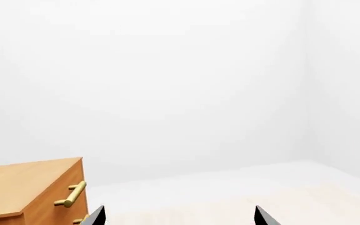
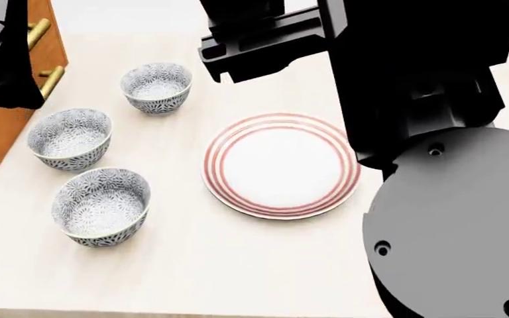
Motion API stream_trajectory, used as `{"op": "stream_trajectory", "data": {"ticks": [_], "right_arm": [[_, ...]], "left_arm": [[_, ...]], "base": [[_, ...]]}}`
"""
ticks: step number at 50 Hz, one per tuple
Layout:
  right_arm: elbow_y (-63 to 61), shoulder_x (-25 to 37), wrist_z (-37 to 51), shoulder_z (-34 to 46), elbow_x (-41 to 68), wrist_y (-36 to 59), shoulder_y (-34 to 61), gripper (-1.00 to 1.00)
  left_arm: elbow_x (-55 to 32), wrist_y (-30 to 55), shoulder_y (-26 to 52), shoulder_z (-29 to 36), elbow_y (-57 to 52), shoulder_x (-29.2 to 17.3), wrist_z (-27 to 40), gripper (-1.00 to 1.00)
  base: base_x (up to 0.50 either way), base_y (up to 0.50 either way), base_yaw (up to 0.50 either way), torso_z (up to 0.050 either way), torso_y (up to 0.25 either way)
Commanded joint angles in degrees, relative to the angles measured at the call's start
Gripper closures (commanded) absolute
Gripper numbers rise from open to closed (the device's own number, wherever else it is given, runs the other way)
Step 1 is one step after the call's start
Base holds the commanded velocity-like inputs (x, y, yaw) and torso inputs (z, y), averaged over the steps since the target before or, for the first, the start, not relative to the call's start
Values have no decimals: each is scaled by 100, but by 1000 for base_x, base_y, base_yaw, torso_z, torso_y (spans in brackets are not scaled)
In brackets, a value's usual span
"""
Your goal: Put the bowl at the front on the plate.
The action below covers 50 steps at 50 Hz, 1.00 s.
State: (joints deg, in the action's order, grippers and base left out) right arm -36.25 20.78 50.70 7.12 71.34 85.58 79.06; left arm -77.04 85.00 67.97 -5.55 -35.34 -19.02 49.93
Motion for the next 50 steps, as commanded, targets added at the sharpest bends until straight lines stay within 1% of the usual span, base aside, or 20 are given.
{"op": "stream_trajectory", "data": {"ticks": [1,7,17,22,28,50], "right_arm": [[51,85,92,88,162,-131,77,-100],[60,109,104,147,185,-195,88,-100],[21,186,203,163,297,-279,3,-100],[42,210,266,176,373,-298,52,-100],[14,279,335,167,453,-347,8,-100],[40,408,484,258,630,-498,31,-100]], "left_arm": [[-53,-185,47,141,35,-127,61,-100],[-208,-202,57,147,13,-158,148,-100],[-152,-364,-34,213,18,-271,85,-100],[-310,-365,21,212,48,-279,230,-100],[-171,-471,-90,312,6,-339,114,-100],[-237,-649,-81,401,26,-479,177,-100]], "base": [[141,0,0,0,0],[143,0,0,0,0],[145,0,0,0,0],[145,0,0,0,0],[145,0,0,0,0],[144,0,0,0,0]]}}
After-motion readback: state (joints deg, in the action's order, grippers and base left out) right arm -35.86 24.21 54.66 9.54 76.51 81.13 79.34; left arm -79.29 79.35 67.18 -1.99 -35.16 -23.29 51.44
